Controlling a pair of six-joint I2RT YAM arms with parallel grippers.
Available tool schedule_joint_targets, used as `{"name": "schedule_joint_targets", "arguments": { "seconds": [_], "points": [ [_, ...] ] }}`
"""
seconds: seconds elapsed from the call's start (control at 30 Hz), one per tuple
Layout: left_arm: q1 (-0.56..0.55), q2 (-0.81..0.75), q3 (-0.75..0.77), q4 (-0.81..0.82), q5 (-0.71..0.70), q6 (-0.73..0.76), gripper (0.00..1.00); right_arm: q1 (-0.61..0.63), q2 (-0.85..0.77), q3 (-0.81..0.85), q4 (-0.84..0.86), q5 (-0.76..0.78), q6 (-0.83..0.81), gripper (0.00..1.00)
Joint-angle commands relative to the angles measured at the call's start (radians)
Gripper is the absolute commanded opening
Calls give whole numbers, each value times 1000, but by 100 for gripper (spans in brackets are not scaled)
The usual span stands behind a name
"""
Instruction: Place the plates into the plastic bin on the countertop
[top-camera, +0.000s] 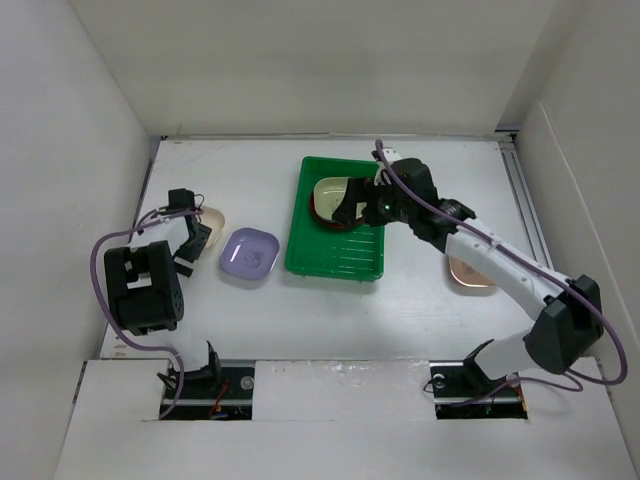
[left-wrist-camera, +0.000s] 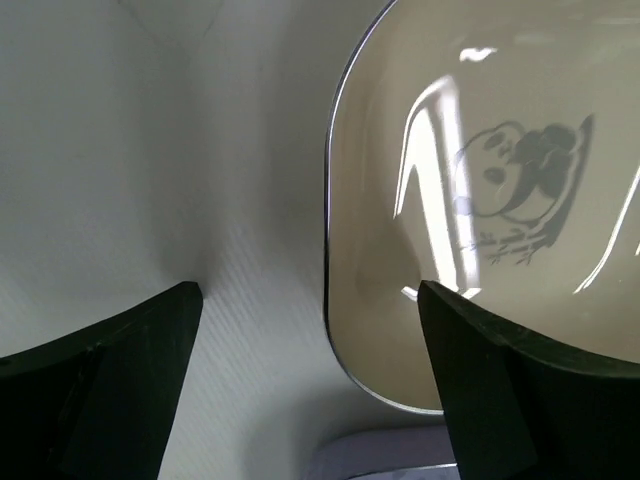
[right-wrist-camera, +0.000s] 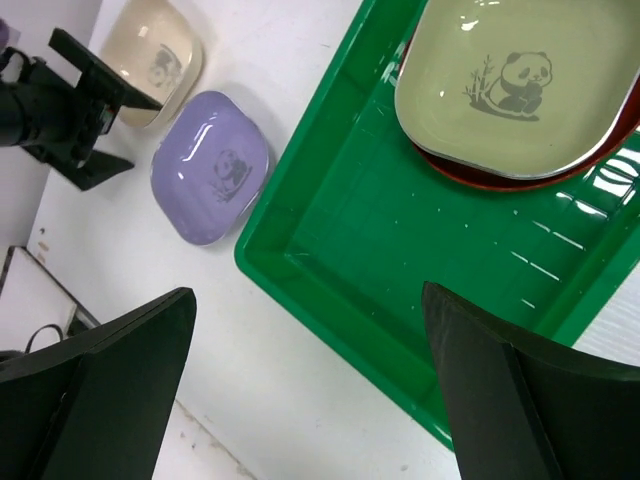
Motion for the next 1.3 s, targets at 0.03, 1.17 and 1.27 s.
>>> {"name": "schedule_joint_targets", "arguments": {
  "seconds": [0.03,1.17,1.27],
  "points": [
    [24,51,13,67,18,-54,79,5,-111,-36,109,-22,-6,99],
    [-641,241,773,59,188,368,0,-443,-659,-479,-319,495,363,100],
    [-661,298,793,48,188,368,0,-430,-659,-479,-319,486,373,100]
  ]
}}
